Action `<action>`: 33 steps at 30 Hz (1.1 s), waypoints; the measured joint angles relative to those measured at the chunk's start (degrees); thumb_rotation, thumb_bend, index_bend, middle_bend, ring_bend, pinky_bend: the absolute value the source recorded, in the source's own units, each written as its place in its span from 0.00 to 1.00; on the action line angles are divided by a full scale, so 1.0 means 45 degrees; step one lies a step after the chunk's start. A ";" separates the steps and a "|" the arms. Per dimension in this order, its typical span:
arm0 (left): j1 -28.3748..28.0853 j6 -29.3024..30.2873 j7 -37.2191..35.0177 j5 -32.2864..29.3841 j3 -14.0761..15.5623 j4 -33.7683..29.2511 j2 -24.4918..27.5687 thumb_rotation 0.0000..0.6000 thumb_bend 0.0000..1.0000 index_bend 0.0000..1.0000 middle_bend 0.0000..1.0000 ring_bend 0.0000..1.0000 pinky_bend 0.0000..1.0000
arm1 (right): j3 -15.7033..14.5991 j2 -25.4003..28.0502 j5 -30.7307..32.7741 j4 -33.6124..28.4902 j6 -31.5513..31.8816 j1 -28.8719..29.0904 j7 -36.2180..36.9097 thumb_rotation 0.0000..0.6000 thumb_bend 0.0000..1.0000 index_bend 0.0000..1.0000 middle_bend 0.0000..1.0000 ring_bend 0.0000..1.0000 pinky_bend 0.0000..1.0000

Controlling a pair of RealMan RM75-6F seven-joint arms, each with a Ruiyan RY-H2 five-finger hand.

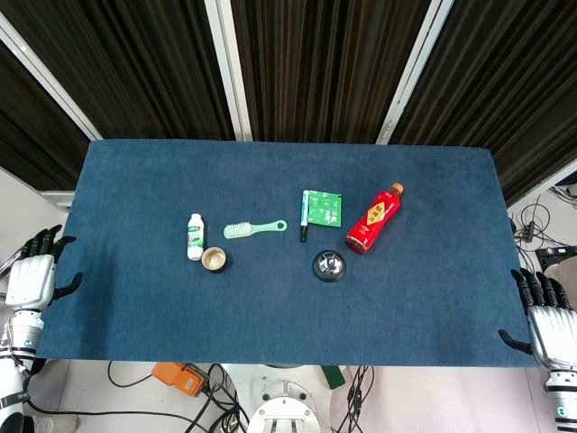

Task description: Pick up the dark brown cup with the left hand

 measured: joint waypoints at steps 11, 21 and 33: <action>-0.0089 -0.0506 -0.1396 0.0471 0.0154 -0.0276 0.0214 1.00 0.28 0.22 0.06 0.01 0.10 | -0.0027 0.0023 -0.0001 0.0055 0.0005 -0.0018 0.0121 1.00 0.29 0.08 0.12 0.09 0.12; -0.0427 -0.0647 -0.3036 0.2455 0.0781 -0.1718 0.0725 1.00 0.28 0.19 0.06 0.01 0.10 | -0.0041 0.0122 0.0119 0.0053 -0.0067 -0.0056 0.0362 1.00 0.29 0.08 0.12 0.09 0.12; -0.3105 -0.3239 -0.2120 0.2327 -0.0077 -0.3111 0.0020 1.00 0.28 0.19 0.06 0.01 0.11 | -0.0111 0.0256 0.0210 -0.0070 -0.0354 0.0040 0.0174 1.00 0.29 0.09 0.12 0.09 0.12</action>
